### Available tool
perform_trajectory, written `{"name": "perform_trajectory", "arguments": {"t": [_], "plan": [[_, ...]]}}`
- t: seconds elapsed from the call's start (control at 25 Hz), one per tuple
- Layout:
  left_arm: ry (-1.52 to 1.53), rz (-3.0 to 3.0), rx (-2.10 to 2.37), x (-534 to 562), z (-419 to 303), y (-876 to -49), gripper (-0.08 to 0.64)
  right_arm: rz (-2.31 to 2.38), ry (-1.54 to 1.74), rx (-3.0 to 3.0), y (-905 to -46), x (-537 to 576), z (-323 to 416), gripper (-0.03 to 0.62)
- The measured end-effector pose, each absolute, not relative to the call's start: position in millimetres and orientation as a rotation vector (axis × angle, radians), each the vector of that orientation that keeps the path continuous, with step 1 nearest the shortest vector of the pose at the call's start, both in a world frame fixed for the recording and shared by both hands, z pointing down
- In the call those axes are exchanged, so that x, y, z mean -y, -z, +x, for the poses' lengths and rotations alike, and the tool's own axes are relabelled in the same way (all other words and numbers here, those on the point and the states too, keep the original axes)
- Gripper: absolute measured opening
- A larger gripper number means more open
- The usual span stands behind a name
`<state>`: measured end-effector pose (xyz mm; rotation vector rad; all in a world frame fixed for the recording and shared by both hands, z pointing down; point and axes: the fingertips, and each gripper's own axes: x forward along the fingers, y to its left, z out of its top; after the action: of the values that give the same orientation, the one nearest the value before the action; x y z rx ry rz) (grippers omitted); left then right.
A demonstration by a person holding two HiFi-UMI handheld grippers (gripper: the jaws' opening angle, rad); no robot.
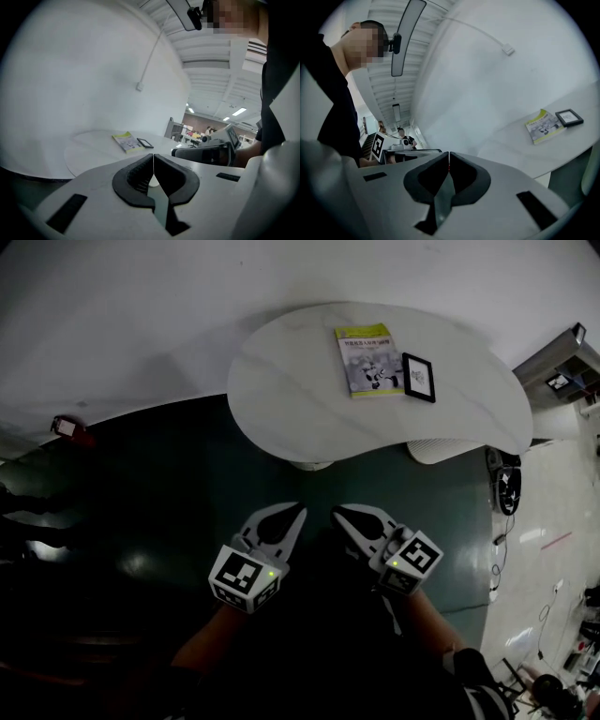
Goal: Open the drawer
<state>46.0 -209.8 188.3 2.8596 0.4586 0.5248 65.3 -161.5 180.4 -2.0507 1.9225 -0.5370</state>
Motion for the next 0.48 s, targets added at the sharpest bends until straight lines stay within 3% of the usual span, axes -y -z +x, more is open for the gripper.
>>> {"name": "perform_trajectory", "arguments": {"t": [0.48], "plan": [[-0.579,2.882,-0.514,230,67,-262,0.015,-2.023,0.498,-1.878,-240,188,82,0.017]]}}
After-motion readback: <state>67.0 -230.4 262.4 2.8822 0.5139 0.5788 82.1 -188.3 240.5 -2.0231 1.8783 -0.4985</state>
